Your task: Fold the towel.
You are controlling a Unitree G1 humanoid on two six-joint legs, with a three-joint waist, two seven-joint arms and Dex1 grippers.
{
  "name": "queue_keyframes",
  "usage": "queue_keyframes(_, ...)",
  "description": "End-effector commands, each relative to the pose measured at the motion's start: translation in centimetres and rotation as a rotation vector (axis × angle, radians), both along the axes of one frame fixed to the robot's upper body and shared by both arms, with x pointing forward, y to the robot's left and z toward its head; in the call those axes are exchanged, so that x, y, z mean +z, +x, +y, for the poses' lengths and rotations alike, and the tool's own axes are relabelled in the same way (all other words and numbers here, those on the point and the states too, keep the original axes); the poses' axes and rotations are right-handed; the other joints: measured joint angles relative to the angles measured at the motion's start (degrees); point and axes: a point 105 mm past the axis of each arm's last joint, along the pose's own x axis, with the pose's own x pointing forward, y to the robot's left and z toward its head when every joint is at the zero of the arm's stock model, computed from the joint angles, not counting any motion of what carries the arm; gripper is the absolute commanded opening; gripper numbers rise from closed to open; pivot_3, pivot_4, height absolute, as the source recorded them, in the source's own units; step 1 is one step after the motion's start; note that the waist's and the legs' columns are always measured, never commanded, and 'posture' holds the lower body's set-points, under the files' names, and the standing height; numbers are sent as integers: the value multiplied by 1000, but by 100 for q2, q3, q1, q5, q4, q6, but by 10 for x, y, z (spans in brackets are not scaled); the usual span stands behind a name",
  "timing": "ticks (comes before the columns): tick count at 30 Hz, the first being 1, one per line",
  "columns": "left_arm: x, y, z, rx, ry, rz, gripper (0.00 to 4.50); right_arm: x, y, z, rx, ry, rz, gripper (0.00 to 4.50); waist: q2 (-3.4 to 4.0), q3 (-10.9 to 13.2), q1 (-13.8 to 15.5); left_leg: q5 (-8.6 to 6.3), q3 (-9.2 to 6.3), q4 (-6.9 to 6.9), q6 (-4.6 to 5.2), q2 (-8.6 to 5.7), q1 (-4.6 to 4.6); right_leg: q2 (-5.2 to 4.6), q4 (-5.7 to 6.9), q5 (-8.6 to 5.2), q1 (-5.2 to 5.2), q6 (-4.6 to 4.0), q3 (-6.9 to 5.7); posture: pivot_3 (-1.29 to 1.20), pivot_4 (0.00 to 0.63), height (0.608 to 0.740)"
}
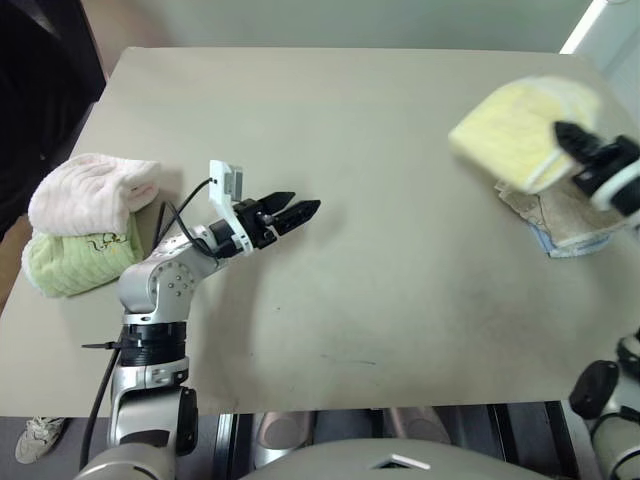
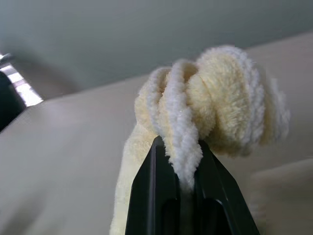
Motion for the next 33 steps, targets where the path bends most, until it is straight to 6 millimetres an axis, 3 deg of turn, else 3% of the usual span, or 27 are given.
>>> queue_keyframes(1, 9, 1, -7, -21, -6, -47, 4500, -21, -3, -32, -150, 54, 79, 33, 0, 0, -1, -1, 1, 0, 2, 0, 0, 0, 1, -1, -1, 2, 1, 0, 150, 740)
queue_keyframes(4, 8, 1, -10, -27, -7, -45, 4500, -51, -4, -39, -206, 45, 197, 33, 1, 0, 0, -3, 1, 0, 5, 0, 0, 0, 2, -3, -1, 8, 1, 0, 150, 740)
queue_keyframes(8, 8, 1, -10, -26, -8, -44, 4500, -64, -4, -43, -256, 24, 246, 33, 12, 6, -14, -5, 7, 1, 8, 0, 0, 0, 4, -3, -4, 11, 4, 0, 150, 740)
queue_keyframes(17, 4, -2, -10, -26, -14, -32, 4500, -59, -14, -53, -308, -8, 232, 2843, 12, 6, -2, -12, 11, 8, 20, 1, 0, -1, 3, 2, 1, 21, 6, 0, 150, 740)
queue_keyframes(22, 2, 0, -14, -41, -19, -19, 4500, -42, -24, -58, -330, -27, 156, 4472, 12, 6, 6, -13, 11, 8, 22, 0, -1, -1, 2, 0, 2, 25, 6, 0, 150, 740)
queue_keyframes(29, 2, 4, -20, -71, -24, -10, 4500, 11, -45, -52, -335, -93, -92, 4472, 12, 6, 3, -12, 12, 8, 22, 0, -1, -1, 3, 0, 2, 25, 6, 0, 150, 740)
queue_keyframes(31, 4, 6, -18, -70, -24, -14, 4500, 20, -47, -44, -320, -120, -141, 4472, 12, 6, 4, -12, 12, 9, 22, 0, -1, -1, 3, 0, 2, 25, 6, 0, 150, 740)
queue_keyframes(33, 5, 10, -14, -47, -11, -30, 4500, 26, -47, -23, -244, -177, -179, 4472, 12, 6, 0, -12, 12, 11, 22, -1, -1, -1, 3, 0, 3, 26, 6, 0, 150, 740)
